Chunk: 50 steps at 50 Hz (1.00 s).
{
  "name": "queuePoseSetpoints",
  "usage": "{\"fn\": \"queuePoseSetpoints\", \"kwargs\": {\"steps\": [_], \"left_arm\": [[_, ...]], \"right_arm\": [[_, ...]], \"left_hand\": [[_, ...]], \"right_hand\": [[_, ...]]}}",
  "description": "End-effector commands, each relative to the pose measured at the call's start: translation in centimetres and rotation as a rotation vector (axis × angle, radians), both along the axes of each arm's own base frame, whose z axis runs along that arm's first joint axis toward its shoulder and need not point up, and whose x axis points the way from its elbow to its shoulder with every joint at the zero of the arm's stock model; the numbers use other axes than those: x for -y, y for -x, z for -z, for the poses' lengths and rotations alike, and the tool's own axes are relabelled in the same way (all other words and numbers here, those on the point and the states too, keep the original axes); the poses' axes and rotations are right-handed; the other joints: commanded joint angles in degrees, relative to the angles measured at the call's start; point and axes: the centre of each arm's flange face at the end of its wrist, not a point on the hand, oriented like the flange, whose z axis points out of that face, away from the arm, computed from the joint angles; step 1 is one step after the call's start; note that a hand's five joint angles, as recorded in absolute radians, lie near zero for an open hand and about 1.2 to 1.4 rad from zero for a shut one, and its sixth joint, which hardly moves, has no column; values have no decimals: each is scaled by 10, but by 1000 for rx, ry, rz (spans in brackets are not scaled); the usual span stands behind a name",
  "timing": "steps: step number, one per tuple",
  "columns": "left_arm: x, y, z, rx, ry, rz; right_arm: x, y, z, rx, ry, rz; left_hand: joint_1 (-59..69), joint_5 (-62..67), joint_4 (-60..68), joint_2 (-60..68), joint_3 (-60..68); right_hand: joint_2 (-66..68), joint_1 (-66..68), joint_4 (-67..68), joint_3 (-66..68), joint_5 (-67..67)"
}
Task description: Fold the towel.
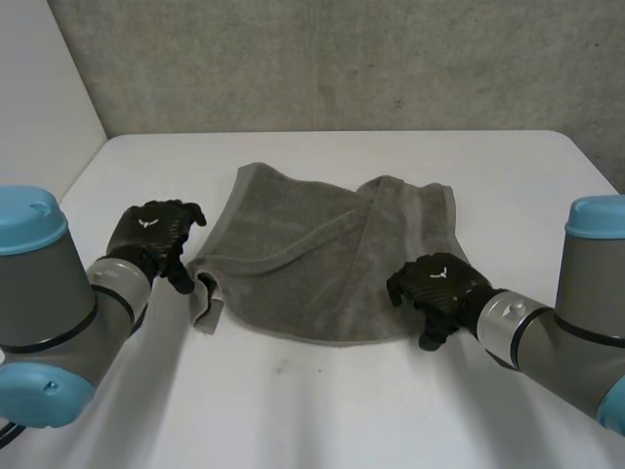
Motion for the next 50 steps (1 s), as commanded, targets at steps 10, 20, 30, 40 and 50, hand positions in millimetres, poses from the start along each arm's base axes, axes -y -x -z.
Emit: {"fn": "queuePoseSetpoints", "kwargs": {"steps": [10, 20, 30, 40, 50], "left_arm": [[11, 12, 15, -223, -121, 14], [22, 13, 28, -204, -130, 4], [27, 6, 38, -190, -161, -25], [34, 1, 39, -184, -150, -40], [35, 0, 41, -120, -124, -18]], "right_arm": [[3, 7, 7, 1, 4, 29], [3, 8, 9, 1, 3, 32], [4, 8, 9, 3, 10, 32], [4, 7, 10, 3, 13, 31], [5, 8, 10, 3, 16, 34]], "left_hand": [[6, 8, 8, 6, 6], [67, 69, 68, 67, 67], [75, 77, 77, 75, 75], [92, 94, 94, 92, 92], [136, 138, 137, 136, 136]], "right_hand": [[-127, -74, -111, -114, -113], [-125, -72, -109, -112, -111], [-125, -72, -109, -112, -111], [-125, -72, -109, -112, -111], [-125, -72, -109, -112, -111]]}}
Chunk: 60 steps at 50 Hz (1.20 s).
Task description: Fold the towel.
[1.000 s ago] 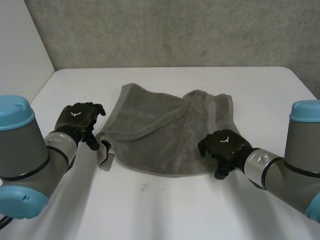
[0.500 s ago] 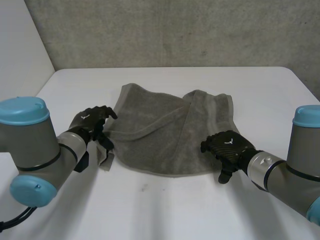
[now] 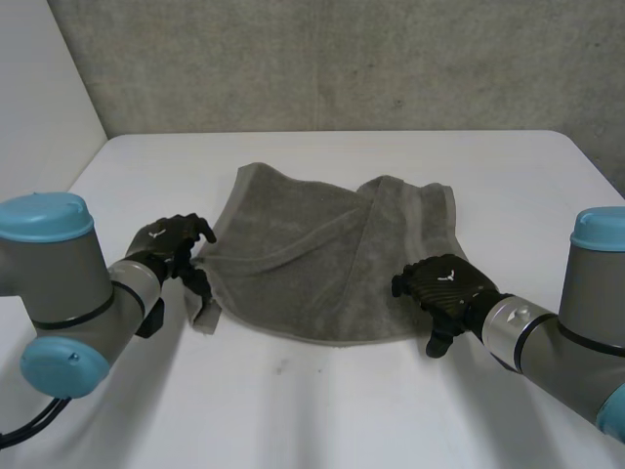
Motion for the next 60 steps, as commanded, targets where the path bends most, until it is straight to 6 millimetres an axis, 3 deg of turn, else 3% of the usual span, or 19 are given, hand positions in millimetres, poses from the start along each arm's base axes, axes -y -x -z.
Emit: {"fn": "queuePoseSetpoints", "kwargs": {"steps": [1, 11, 13, 14, 15, 19, 22, 24, 34, 43, 48, 60], "left_arm": [[2, -1, 1, 45, 32, 14], [14, 0, 7, 42, 57, 8], [23, 2, 12, 47, 66, 8], [23, 2, 12, 48, 66, 8], [25, 3, 12, 63, 78, 13], [28, 0, 8, 113, 102, 20], [27, -6, -10, 150, 154, 20], [19, -8, -33, 150, 209, 27], [-1, -2, -71, 125, 312, 53], [0, -8, -65, 174, 304, 50], [2, -14, -53, 228, 280, 48], [2, -14, -50, 231, 274, 49]], "right_arm": [[0, 0, 1, 0, -2, 0], [0, 0, 2, -3, -3, -1], [1, 0, 2, -4, 0, 4], [1, 0, 2, -4, 0, 4], [2, 0, 1, -3, 3, 5], [6, 2, -3, 0, 18, 15], [15, 9, -7, 8, 24, 44], [24, 17, -11, 15, 30, 78], [27, 20, -10, -4, 14, 73], [34, 27, -4, -91, 54, 51], [39, 31, 12, -149, 50, 24], [45, 30, 24, -156, 51, 23]], "left_hand": [[92, 92, 92, 92, 92], [200, 199, 199, 200, 200], [396, 395, 395, 396, 396], [397, 396, 396, 397, 397], [500, 499, 499, 500, 500], [501, 500, 500, 501, 501], [501, 500, 500, 501, 501], [501, 500, 500, 501, 501], [501, 500, 500, 501, 501], [501, 500, 500, 501, 501], [501, 500, 500, 501, 501], [501, 500, 500, 501, 501]], "right_hand": [[-6, 26, 8, 1, 9], [-6, 26, 8, 1, 9], [-6, 26, 8, 1, 9], [-6, 26, 8, 1, 9], [-10, 23, 4, -2, 6], [-18, 14, -4, -11, -2], [-37, -4, -23, -29, -21], [-45, -13, -31, -38, -29], [-10, 23, 4, -2, 6], [71, 103, 85, 78, 87], [96, 128, 110, 103, 112], [160, 193, 174, 168, 176]]}}
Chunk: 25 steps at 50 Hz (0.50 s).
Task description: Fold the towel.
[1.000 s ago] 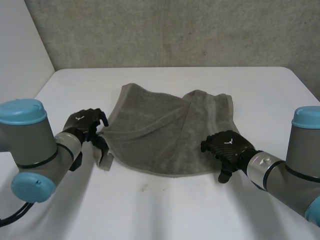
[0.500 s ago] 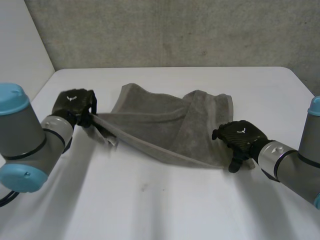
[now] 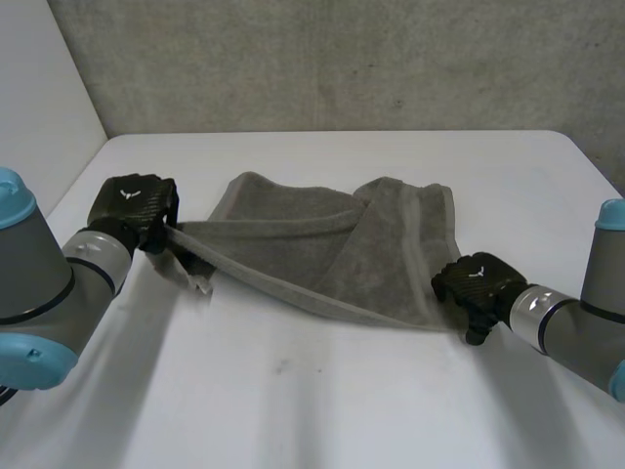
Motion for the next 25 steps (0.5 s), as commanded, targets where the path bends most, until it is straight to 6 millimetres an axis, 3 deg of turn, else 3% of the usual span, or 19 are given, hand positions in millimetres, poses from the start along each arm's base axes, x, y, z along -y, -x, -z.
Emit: {"fn": "queuePoseSetpoints", "kwargs": {"steps": [1, 21, 25], "left_arm": [[0, 0, 1, -1, -3, 1], [-1, 0, 5, 2, -13, -2], [-1, -1, 6, 4, -19, -1]], "right_arm": [[5, -1, 6, 5, 14, 0], [27, -5, 13, 14, 72, 5], [34, -6, 16, 15, 80, 5]], "left_hand": [[129, 113, 103, 104, 104], [129, 113, 103, 104, 104], [129, 113, 103, 104, 104]], "right_hand": [[75, 123, 74, 73, 86], [199, 247, 199, 197, 210], [294, 342, 294, 292, 305]]}}
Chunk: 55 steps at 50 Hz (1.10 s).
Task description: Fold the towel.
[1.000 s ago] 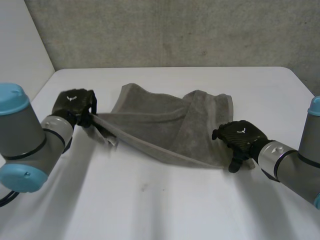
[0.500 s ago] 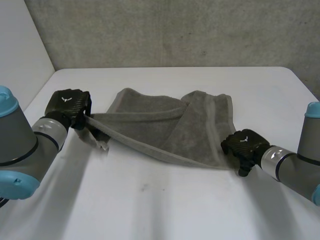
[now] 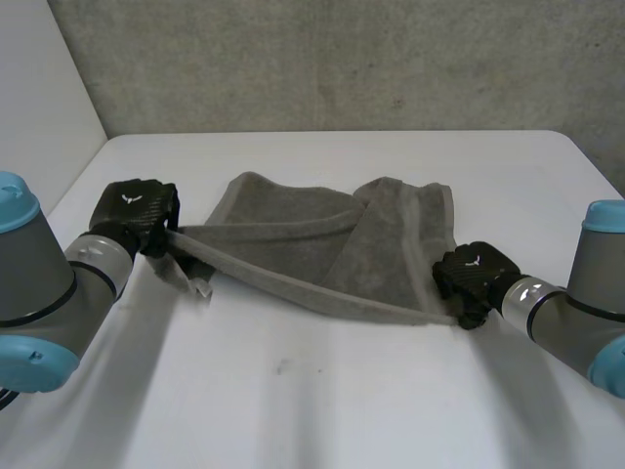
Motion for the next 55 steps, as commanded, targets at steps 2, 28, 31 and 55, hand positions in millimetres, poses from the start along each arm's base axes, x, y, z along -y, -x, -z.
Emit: {"fn": "queuePoseSetpoints", "kwargs": {"steps": [2, 28, 31, 55], "left_arm": [[-1, 0, 2, 2, -6, 1], [-4, 1, 7, 6, -23, 7], [-4, 2, 7, 6, -23, 9], [-5, 2, 9, 8, -30, 10]], "right_arm": [[12, -2, 3, 4, 19, 2], [14, 6, -10, 34, 8, 39], [14, 7, -6, 34, -5, 40], [21, 4, 0, 57, 8, 23]], "left_hand": [[127, 113, 103, 104, 104], [127, 113, 103, 104, 104], [127, 113, 103, 104, 104], [127, 113, 103, 104, 104]], "right_hand": [[229, 297, 228, 230, 280], [27, 95, 26, 27, 77], [-80, -12, -81, -80, -30], [14, 82, 13, 14, 64]]}}
